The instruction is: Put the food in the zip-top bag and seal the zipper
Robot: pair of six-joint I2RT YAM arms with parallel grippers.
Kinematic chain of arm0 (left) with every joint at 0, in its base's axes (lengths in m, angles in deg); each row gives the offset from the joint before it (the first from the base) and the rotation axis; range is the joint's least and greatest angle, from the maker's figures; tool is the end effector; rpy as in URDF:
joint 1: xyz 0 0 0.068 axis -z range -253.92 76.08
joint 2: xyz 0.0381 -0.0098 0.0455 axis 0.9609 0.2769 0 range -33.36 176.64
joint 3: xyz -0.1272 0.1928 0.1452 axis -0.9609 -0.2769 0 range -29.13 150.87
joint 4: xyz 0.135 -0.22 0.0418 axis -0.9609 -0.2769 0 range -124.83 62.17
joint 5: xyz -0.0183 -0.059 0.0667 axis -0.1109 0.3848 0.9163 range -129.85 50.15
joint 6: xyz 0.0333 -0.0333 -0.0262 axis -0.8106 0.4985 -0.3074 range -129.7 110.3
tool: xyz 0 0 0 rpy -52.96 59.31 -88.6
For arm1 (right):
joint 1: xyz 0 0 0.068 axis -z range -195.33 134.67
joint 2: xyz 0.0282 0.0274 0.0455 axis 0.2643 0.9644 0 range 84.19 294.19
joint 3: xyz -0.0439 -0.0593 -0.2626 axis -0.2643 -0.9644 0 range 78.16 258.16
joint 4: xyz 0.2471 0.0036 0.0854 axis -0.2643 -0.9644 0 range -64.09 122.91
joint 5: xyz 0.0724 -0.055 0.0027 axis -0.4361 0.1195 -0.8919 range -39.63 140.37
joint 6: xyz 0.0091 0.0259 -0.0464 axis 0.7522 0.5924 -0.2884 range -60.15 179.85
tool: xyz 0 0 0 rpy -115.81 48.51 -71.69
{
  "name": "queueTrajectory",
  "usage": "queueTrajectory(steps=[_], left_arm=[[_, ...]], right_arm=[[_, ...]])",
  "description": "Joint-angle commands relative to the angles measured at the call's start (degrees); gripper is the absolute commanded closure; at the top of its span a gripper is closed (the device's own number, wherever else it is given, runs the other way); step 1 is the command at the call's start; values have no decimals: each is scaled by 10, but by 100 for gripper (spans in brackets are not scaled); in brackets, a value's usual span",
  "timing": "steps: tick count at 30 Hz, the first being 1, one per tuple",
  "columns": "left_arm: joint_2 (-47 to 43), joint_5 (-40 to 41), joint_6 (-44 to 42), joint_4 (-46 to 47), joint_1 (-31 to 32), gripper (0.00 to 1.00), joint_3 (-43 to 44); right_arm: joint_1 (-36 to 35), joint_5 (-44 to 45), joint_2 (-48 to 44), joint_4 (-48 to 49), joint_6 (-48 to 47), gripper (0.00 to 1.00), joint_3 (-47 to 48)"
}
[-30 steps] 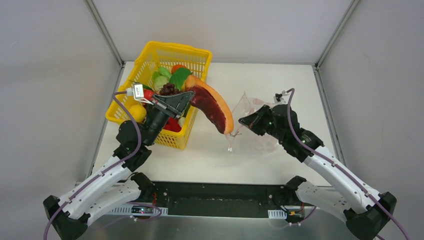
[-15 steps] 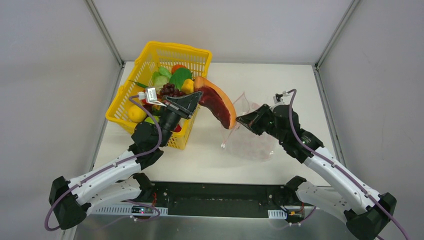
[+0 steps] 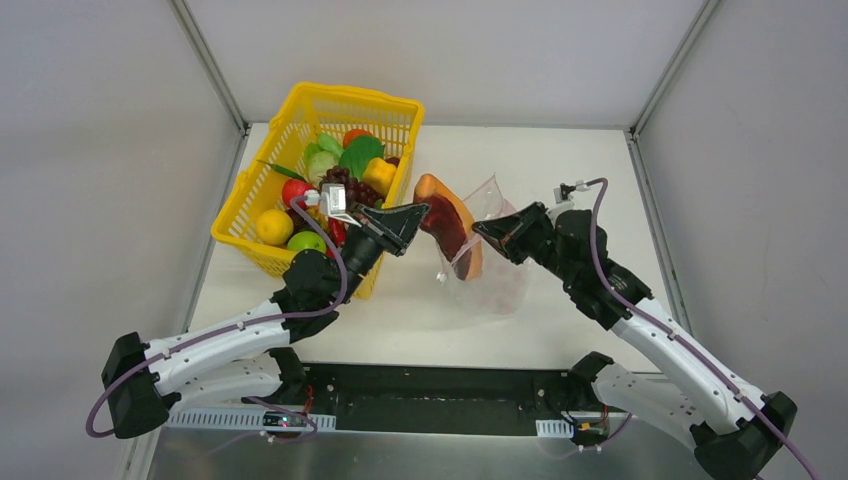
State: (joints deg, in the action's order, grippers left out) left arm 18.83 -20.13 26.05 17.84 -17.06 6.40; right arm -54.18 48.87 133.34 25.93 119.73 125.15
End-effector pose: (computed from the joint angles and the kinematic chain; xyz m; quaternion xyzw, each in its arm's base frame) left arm 0.1216 -0.1644 0.3614 -0.0536 0.5185 -0.5538 0.6493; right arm 0.1572 0.1278 0.3465 0.1305 0.7499 0.4986 0.4147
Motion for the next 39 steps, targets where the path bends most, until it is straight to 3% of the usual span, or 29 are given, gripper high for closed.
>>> queueTrajectory(steps=[1,4,7,11,20,23,26,29,33,35,39], left_arm=[[9,-10,32,-62,14,93,29],[9,-20,32,-134,18,67,56],[2,-32,5,-257,18,32,111],[-18,-42,-18,-304,18,19,136],[-2,-5,-92,-535,18,16,251],[11,-12,-108,-578,17,15,269],[20,-3,-116,-610,17,14,279],[31,-27,-123,-624,9,9,284],[67,-80,-116,-630,4,10,303],[88,-123,-115,-622,4,11,310],[132,-152,-115,-645,4,24,338]], right_arm=[[2,11,-18,34,1,100,-1],[1,28,-20,28,-10,100,-3],[1,29,-23,20,-35,100,5],[2,20,-24,22,-56,100,14],[1,-84,-32,61,-177,100,22],[2,-90,-24,4,-221,100,42],[2,-56,-6,-68,-255,100,70],[2,-136,-9,-40,-271,100,67],[1,-166,-14,-14,-259,100,57],[2,-166,-9,-25,-260,100,59],[2,-160,-5,-37,-262,100,61]])
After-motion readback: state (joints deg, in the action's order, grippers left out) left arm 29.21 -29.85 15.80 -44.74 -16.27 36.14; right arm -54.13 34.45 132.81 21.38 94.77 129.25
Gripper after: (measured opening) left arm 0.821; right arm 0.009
